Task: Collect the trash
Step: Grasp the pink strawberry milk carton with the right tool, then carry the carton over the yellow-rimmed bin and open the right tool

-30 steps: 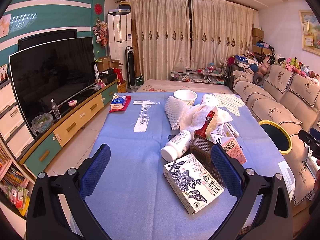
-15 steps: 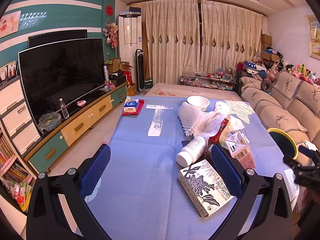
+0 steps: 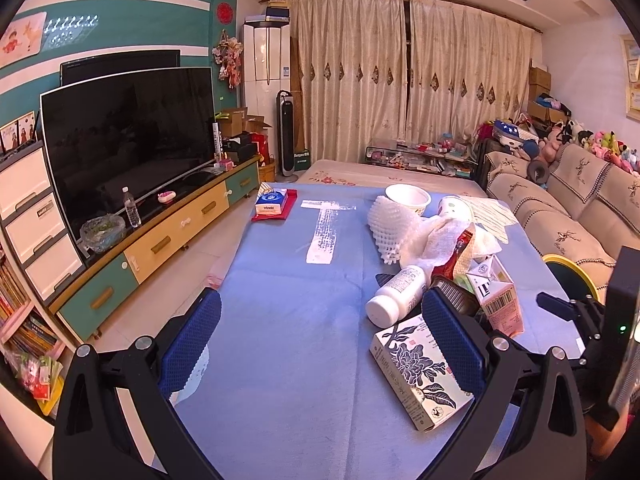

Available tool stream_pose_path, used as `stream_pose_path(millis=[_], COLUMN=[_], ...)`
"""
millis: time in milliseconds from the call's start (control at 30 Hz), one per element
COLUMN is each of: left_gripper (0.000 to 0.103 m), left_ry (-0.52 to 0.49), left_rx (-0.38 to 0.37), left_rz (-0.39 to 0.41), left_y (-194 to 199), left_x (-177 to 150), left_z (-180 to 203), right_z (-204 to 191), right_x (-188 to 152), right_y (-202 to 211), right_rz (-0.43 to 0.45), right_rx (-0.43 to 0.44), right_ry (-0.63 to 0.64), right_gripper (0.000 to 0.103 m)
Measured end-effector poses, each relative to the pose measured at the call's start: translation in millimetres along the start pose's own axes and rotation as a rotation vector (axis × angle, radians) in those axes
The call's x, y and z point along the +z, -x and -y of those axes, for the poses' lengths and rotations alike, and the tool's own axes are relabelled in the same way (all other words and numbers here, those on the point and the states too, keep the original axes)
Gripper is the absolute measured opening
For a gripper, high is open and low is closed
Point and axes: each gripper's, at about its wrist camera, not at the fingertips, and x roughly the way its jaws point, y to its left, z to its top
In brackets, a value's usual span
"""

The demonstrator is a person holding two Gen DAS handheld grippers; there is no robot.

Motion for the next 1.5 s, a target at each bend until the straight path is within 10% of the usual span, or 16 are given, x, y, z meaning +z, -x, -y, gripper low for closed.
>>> stream_pose_path(millis=[600,867,1500], left_gripper=[0.099,0.099,0.099], left_ry=[0.019,-0.001,-0.079], left_rx=[-0.003,-0.012,-0.019], left_rz=[-0.029,-0.040,-0.134], left_y=[-13,-17,-62], left_x=[-5,-7,-6], left_z=[-9,2,72], right_z=[33,105,370], right_x=[23,25,-35], right_y=[-11,23,-42], right_rz=[0.032,0.086,-0.064], right_rx=[0.014,0.117,-0.210], right_ry=[-0.087,-0.290,-0.641], right_gripper=[0.044,0.043,0.038])
